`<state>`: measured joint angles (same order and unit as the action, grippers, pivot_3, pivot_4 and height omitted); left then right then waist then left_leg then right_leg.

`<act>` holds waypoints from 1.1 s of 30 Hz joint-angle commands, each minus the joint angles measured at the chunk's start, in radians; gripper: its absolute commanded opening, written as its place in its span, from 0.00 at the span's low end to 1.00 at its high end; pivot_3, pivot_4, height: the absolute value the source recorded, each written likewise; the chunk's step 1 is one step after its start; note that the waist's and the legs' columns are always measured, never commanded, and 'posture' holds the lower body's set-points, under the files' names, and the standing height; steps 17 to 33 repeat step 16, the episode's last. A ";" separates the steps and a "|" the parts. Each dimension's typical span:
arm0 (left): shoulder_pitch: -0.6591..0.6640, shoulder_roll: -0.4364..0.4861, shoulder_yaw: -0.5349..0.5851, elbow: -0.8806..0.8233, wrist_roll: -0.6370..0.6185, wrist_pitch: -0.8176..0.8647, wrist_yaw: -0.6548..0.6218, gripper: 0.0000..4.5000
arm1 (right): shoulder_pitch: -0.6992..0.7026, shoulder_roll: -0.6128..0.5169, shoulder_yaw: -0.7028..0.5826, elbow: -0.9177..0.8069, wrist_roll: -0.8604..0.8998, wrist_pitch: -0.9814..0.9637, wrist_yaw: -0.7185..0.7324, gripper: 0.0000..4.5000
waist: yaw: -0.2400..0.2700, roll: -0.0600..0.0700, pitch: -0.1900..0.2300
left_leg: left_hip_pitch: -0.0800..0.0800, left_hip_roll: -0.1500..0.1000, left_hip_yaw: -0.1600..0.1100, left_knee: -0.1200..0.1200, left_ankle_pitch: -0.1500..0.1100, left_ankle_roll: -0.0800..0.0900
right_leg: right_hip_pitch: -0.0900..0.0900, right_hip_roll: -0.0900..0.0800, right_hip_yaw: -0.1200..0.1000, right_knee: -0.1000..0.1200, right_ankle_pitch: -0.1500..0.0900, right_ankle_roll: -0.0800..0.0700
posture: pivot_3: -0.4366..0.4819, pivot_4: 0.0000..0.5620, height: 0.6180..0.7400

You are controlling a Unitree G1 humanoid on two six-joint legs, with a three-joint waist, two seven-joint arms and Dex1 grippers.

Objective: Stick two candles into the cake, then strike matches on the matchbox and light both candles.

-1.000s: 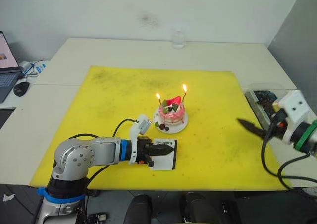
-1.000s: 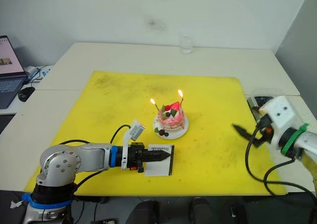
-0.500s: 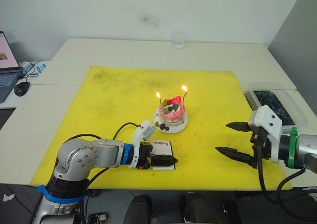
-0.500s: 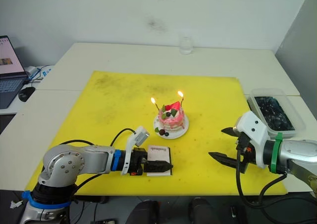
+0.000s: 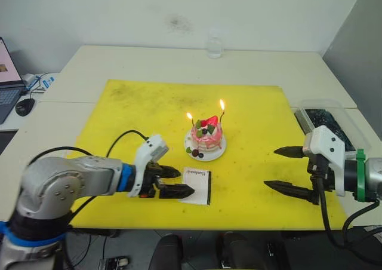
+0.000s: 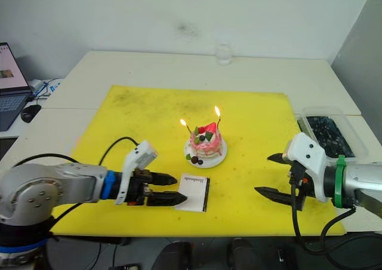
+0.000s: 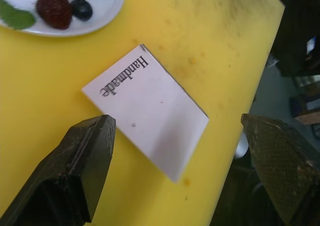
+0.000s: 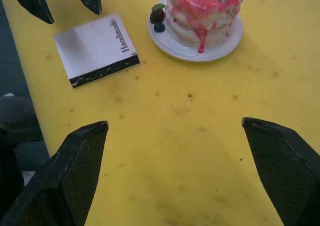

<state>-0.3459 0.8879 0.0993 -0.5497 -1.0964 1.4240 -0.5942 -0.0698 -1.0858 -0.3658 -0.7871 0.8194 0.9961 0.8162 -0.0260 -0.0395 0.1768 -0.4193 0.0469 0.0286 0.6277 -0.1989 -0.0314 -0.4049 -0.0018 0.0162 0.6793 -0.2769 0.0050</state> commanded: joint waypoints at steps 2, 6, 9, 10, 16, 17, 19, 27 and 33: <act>0.059 0.133 0.062 -0.021 0.099 -0.164 -0.128 0.99 | 0.004 -0.051 -0.058 0.037 -0.038 -0.073 0.068 1.00 | 0.001 0.000 0.000 | 0.000 0.000 0.000 0.000 0.000 0.000 | 0.000 -0.001 0.000 0.000 0.000 0.000 | 0.48 0.27 1.00; 0.226 0.277 0.131 0.079 0.380 -0.536 -0.290 0.99 | 0.007 -0.082 -0.127 0.116 -0.093 -0.162 0.143 1.00 | 0.001 0.001 0.000 | 0.001 0.000 0.001 0.000 0.000 0.000 | 0.000 -0.002 0.000 0.000 -0.003 -0.006 | 0.48 0.27 1.00; 0.319 0.302 0.211 0.157 0.497 -0.729 -0.373 0.99 | 0.017 -0.112 -0.183 0.180 -0.123 -0.228 0.237 1.00 | 0.003 0.001 0.001 | 0.001 0.000 0.001 -0.001 0.000 0.000 | -0.001 -0.003 -0.001 0.000 -0.005 -0.009 | 0.48 0.27 1.00; 0.339 0.303 0.228 0.175 0.523 -0.775 -0.394 0.99 | 0.027 -0.120 -0.196 0.198 -0.136 -0.251 0.267 1.00 | 0.004 0.001 0.001 | 0.000 0.000 0.001 -0.001 0.000 0.000 | -0.001 -0.004 -0.001 0.000 -0.005 -0.010 | 0.48 0.27 1.00; 0.351 0.272 0.293 0.272 0.545 -0.854 -0.452 0.99 | 0.035 -0.156 -0.223 0.296 -0.169 -0.311 0.374 1.00 | 0.009 0.002 0.001 | 0.000 0.000 0.002 -0.003 0.000 0.000 | -0.001 -0.005 -0.002 -0.001 -0.006 -0.011 | 0.48 0.27 1.00; 0.351 0.272 0.293 0.272 0.545 -0.854 -0.452 0.99 | 0.035 -0.156 -0.223 0.296 -0.169 -0.311 0.374 1.00 | 0.009 0.002 0.001 | 0.000 0.000 0.002 -0.003 0.000 0.000 | -0.001 -0.005 -0.002 -0.001 -0.006 -0.011 | 0.48 0.27 1.00; 0.351 0.272 0.293 0.272 0.545 -0.854 -0.452 0.99 | 0.035 -0.156 -0.223 0.296 -0.169 -0.311 0.374 1.00 | 0.009 0.002 0.001 | 0.000 0.000 0.002 -0.003 0.000 0.000 | -0.001 -0.005 -0.002 -0.001 -0.006 -0.011 | 0.48 0.27 1.00; 0.351 0.272 0.293 0.272 0.545 -0.854 -0.452 0.99 | 0.035 -0.156 -0.223 0.296 -0.169 -0.311 0.374 1.00 | 0.009 0.002 0.001 | 0.000 0.000 0.002 -0.003 0.000 0.000 | -0.001 -0.005 -0.002 -0.001 -0.006 -0.011 | 0.48 0.27 1.00; 0.351 0.272 0.293 0.272 0.545 -0.854 -0.452 0.99 | 0.035 -0.156 -0.223 0.296 -0.169 -0.311 0.374 1.00 | 0.009 0.002 0.001 | 0.000 0.000 0.002 -0.003 0.000 0.000 | -0.001 -0.005 -0.002 -0.001 -0.006 -0.011 | 0.48 0.27 1.00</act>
